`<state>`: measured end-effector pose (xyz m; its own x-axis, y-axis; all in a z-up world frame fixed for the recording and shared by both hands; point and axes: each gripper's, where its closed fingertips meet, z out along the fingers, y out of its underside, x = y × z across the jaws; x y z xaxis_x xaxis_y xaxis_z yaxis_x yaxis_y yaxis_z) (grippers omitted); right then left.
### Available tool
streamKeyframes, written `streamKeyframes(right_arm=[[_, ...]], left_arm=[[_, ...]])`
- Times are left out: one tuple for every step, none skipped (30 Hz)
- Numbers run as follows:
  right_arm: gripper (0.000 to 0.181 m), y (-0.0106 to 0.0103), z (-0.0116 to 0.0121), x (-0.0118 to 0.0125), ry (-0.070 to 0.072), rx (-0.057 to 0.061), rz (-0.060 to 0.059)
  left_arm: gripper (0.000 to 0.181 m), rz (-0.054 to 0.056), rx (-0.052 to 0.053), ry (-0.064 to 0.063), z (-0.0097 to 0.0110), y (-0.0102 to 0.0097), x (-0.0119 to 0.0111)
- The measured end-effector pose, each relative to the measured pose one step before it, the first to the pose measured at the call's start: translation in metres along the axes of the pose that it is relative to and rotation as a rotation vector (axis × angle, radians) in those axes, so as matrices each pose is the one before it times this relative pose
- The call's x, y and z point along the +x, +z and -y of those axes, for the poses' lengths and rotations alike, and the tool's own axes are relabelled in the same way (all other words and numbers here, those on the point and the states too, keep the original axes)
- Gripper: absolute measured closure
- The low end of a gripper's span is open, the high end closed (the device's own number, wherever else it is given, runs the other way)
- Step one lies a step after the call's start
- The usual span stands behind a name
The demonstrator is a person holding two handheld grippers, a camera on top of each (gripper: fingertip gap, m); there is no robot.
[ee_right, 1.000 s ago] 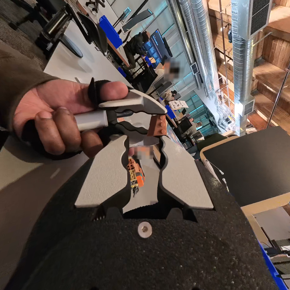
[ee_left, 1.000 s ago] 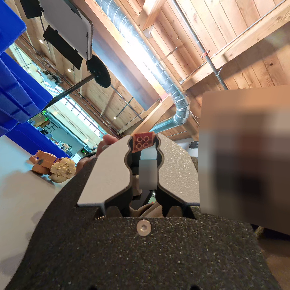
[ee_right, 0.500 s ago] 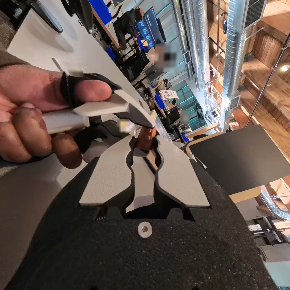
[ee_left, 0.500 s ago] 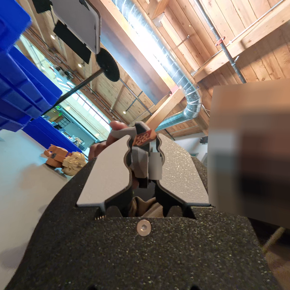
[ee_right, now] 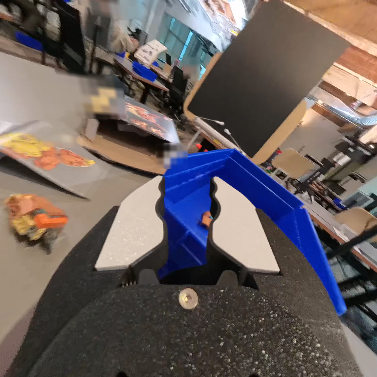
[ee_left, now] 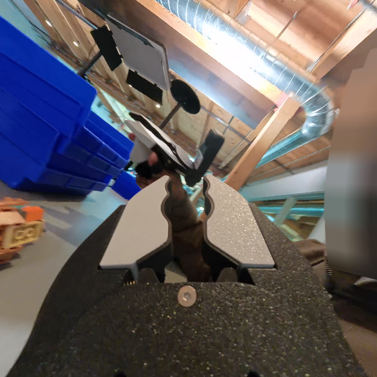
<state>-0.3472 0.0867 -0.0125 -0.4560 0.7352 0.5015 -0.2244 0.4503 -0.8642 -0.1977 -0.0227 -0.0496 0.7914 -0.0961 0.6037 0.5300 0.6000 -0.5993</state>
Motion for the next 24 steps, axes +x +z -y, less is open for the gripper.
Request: streamKeyframes(right_arm=[[0.141, -0.00529, -0.00078, -0.01451, -0.0254, 0.0092, 0.0445], [0.143, -0.00397, -0.00204, -0.01733, -0.0321, -0.003, 0.0557], [0.143, -0.00191, -0.00283, -0.01967, -0.0322, -0.0092, 0.0676], [0.144, 0.0004, -0.00358, -0.02051, -0.0257, -0.0134, 0.0734], [0.145, 0.00319, -0.00481, -0.01938, -0.0144, -0.0208, 0.0726], [0.145, 0.00568, -0.00605, -0.01807, -0.0071, -0.0278, 0.073], [0.145, 0.00758, -0.0067, -0.01436, -0.0032, -0.0307, 0.0586], [0.145, 0.0086, -0.00764, -0.01049, -0.0027, -0.037, 0.0444], [0.145, 0.00857, -0.00786, -0.00765, -0.0049, -0.0409, 0.0348], [0.144, 0.00772, -0.00722, -0.00573, -0.0074, -0.038, 0.0283], [0.144, 0.00656, -0.00602, -0.00472, -0.0059, -0.0332, 0.0272], [0.144, 0.00538, -0.00469, -0.00403, -0.0018, -0.0264, 0.0249], [0.144, 0.00444, -0.0035, -0.00261, 0.0022, -0.0203, 0.0168], [0.145, 0.00388, -0.00261, -0.00114, 0.0037, -0.0164, 0.0071], [0.146, 0.0034, -0.0022, -0.00034, 0.0012, -0.0146, 0.0019], [0.147, 0.00322, -0.0017, -0.00014, -0.0024, -0.0142, 0.0012], [0.149, 0.00308, -0.00111, -0.00022, -0.0039, -0.013, 0.0014], [0.151, 0.00312, -0.00061, -0.00031, -0.0039, -0.0123, 0.0016], [0.154, 0.00345, -0.00002, -0.00069, -0.0048, -0.0103, 0.0027], [0.162, 0.00337, 0.00034, -0.00116, -0.0063, -0.0076, 0.0048], [0.167, 0.00277, 0.00108, -0.00172, -0.0069, -0.0023, 0.0087], [0.168, 0.00128, 0.0029, -0.00113, 0.0004, 0.0102, 0.0075], [0.168, 0.00066, 0.00194, -0.00077, 0.0091, 0.0046, 0.0098], [0.168, -0.00027, 0.00169, 0.0002, 0.0172, 0.0074, 0.0073]], left_arm=[[0.151, 0.0297, -0.0169, 0.063, 0.00252, -0.00098, -0.00087], [0.149, 0.0355, -0.0217, 0.0701, 0.00241, -0.00156, -0.00179], [0.148, 0.0427, -0.024, 0.0746, 0.00205, -0.00229, -0.0032], [0.148, 0.0464, -0.0281, 0.075, 0.00145, -0.00286, -0.00431], [0.147, 0.0475, -0.0328, 0.0733, 0.00038, -0.00312, -0.00509], [0.147, 0.0503, -0.0381, 0.0736, -0.0009, -0.00291, -0.00623], [0.145, 0.0484, -0.0388, 0.0726, -0.00165, -0.00262, -0.00667], [0.144, 0.046, -0.0351, 0.0671, -0.00229, -0.00228, -0.00671], [0.142, 0.0387, -0.0289, 0.0591, -0.00266, -0.00184, -0.00578], [0.141, 0.0296, -0.0218, 0.0463, -0.00271, -0.00117, -0.00418], [0.141, 0.0168, -0.0168, 0.0292, -0.00245, -0.00028, -0.00204], [0.141, 0.0036, -0.0121, 0.0151, -0.00199, 0.00056, 0.00032], [0.141, -0.0048, -0.0089, 0.0057, -0.00172, 0.00135, 0.00163], [0.141, -0.0079, -0.0134, 0.0022, -0.00229, 0.00182, 0.00185], [0.141, -0.0056, -0.0183, 0.0025, -0.00299, 0.00189, 0.00143], [0.141, -0.0009, -0.0191, 0.0038, -0.0031, 0.00168, 0.00058], [0.141, 0.0018, -0.0158, 0.0044, -0.0027, 0.00107, 0.00019], [0.14, 0.0028, -0.0093, 0.0022, -0.00159, 0.00065, -0.00002], [0.14, 0.0031, -0.0002, 0.0, -0.00003, 0.00007, -0.00034], [0.14, 0.0075, 0.0038, -0.0039, 0.00046, -0.00042, -0.00131], [0.14, 0.0064, 0.004, -0.0084, 0.00049, -0.00037, -0.00158], [0.141, 0.0043, 0.0038, -0.0116, 0.00047, -0.00054, -0.0017], [0.141, 0.0044, 0.0053, -0.0132, 0.00062, -0.00067, -0.00179], [0.141, 0.0038, 0.0069, -0.0143, 0.00091, -0.00073, -0.0019]])
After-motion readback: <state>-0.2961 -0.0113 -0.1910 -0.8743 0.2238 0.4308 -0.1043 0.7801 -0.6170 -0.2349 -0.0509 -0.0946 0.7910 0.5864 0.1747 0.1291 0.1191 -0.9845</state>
